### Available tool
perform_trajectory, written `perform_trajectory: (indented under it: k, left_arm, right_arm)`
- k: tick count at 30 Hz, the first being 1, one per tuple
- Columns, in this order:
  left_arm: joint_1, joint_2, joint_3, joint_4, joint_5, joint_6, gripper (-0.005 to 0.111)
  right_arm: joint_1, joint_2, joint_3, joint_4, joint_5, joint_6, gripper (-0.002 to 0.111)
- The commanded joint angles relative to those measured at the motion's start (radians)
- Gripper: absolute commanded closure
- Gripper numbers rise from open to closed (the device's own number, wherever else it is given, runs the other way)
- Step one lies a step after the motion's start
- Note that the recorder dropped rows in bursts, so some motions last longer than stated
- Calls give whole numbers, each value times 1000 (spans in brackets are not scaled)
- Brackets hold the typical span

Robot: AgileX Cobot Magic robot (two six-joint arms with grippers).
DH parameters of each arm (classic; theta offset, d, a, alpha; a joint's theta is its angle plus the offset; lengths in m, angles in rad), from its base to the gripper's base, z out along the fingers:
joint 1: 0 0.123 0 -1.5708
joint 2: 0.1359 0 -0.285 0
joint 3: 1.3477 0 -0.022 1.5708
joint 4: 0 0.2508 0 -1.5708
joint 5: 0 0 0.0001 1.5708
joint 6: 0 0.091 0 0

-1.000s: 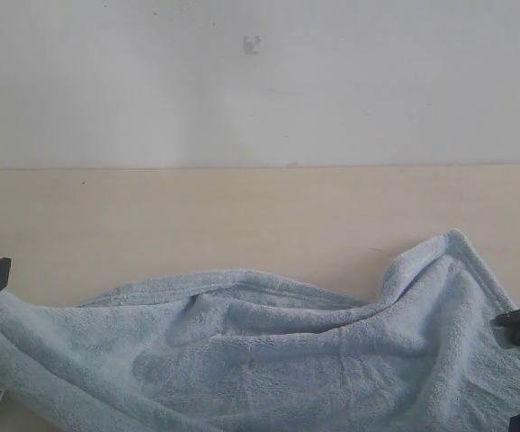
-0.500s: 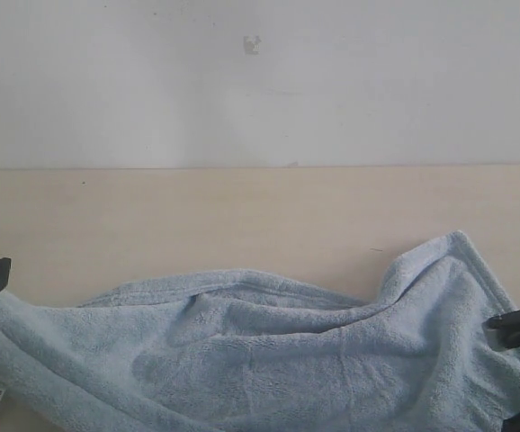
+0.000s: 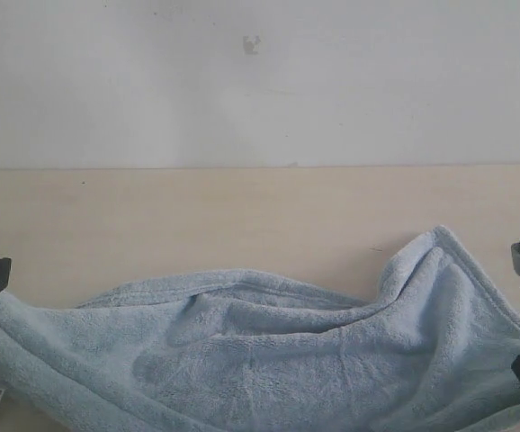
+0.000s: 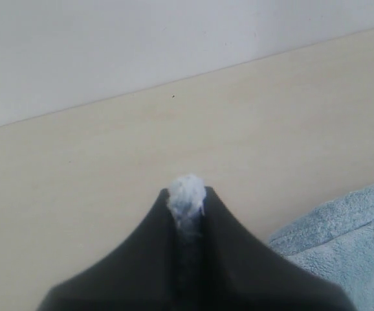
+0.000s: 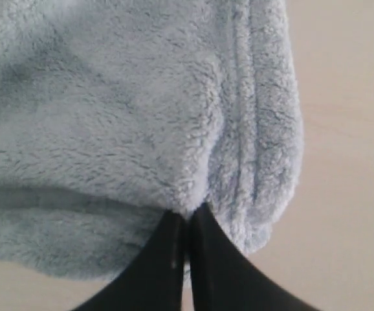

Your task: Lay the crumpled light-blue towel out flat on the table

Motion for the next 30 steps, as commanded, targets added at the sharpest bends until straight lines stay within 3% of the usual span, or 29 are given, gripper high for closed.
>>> perform_trajectory:
  k: [1,8,15,24,30]
  left_arm:
    - [1,-13,3,6,8,-11,103]
    - [1,-189,3,6,38,25,103]
    - [1,-494,3,6,218,99,103]
    - [1,-797,3,6,232,91,103]
    - [1,-867,3,6,135,102,103]
  right_arm:
    - [0,-95,2,-4,-2,18,108]
    - [0,-338,2,-4,41,58,108]
    - [0,-653,2,-1,43,60,108]
    - [0,-919,-40,4,168,71,108]
    - [0,-952,-185,-13,274,55,108]
